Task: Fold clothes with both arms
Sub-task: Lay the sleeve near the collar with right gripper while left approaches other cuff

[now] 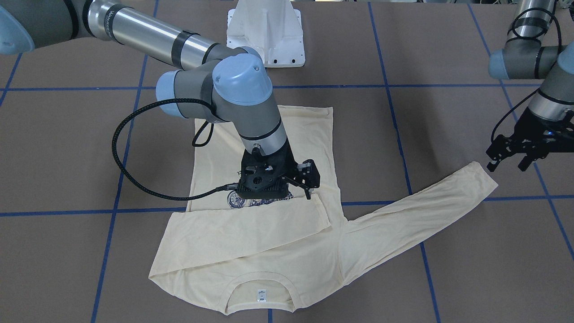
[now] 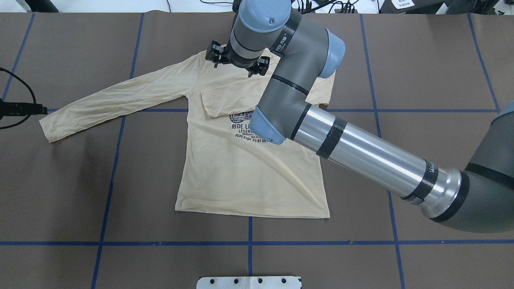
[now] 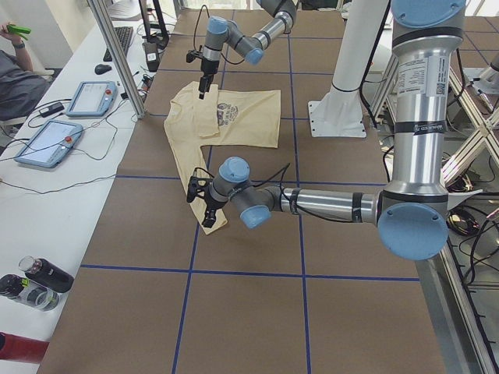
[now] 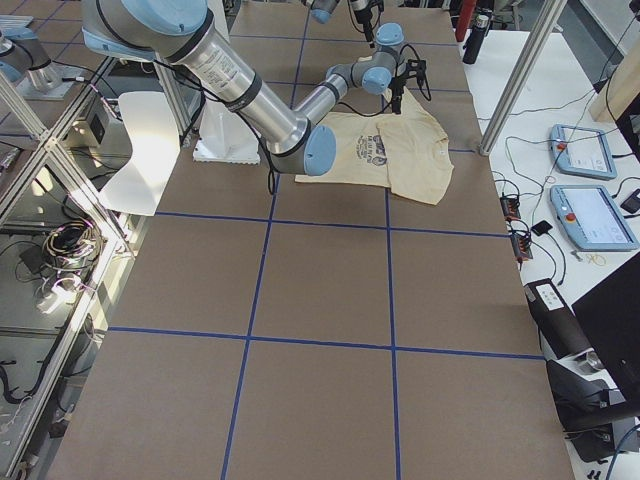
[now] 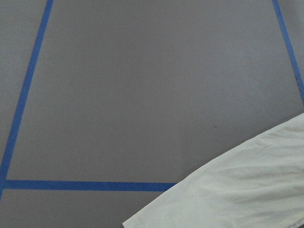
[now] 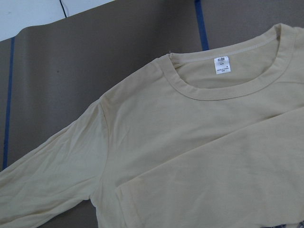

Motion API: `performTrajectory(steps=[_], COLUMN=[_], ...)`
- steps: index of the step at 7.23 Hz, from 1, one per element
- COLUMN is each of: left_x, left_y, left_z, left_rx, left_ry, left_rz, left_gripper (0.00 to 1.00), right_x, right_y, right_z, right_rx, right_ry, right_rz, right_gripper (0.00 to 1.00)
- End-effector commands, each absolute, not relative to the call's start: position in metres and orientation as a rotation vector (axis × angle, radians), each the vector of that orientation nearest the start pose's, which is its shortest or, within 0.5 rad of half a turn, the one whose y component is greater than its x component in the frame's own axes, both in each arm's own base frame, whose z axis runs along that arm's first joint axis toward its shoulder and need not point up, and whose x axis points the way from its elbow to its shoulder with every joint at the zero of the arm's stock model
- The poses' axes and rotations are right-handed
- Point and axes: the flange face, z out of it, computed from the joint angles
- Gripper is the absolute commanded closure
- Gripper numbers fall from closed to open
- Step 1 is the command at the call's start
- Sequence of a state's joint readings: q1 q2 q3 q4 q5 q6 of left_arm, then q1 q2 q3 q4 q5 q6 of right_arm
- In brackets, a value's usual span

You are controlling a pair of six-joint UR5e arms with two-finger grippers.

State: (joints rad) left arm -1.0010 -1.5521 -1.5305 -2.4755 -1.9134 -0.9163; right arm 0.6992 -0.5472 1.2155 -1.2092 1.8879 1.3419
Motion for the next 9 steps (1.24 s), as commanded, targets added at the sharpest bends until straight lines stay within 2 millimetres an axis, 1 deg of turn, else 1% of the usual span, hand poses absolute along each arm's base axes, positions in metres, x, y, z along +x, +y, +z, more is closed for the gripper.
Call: performTrajectory(steps=[1, 2, 3, 4, 6, 7, 9], left_x=[0.219, 0.224, 0.226, 0.236, 0.244, 0.244, 0.244], left_y=[-0.498, -0.498, -0.499, -0.495, -0.492, -0.492, -0.491], left_z=[0.626, 0.626, 0.626, 0.626, 0.626, 0.628, 0.629], left_rx=[0.374, 0.374, 0.374, 0.364, 0.358, 0.356, 0.352], left_ry=[0.754, 0.750, 0.750, 0.751, 0.752, 0.750, 0.749], left_rz=[-0.172, -0.161, -0.161, -0.142, -0.130, -0.130, -0.131], left_gripper=[0.02, 0.06, 0.07, 0.08, 0.11, 0.11, 0.16], right_x=[-0.543, -0.539, -0.539, -0.537, -0.536, -0.536, -0.536], right_y=[-0.594, -0.595, -0.595, -0.597, -0.598, -0.597, -0.598], right_z=[0.114, 0.115, 0.115, 0.115, 0.116, 0.117, 0.118], right_rx=[0.201, 0.204, 0.205, 0.207, 0.207, 0.206, 0.208], right_ry=[-1.043, -1.044, -1.046, -1.045, -1.045, -1.046, -1.045], right_rz=[0.264, 0.268, 0.267, 0.270, 0.272, 0.271, 0.270], right_gripper=[0.00, 0.00, 0.00, 0.00, 0.00, 0.00, 0.00])
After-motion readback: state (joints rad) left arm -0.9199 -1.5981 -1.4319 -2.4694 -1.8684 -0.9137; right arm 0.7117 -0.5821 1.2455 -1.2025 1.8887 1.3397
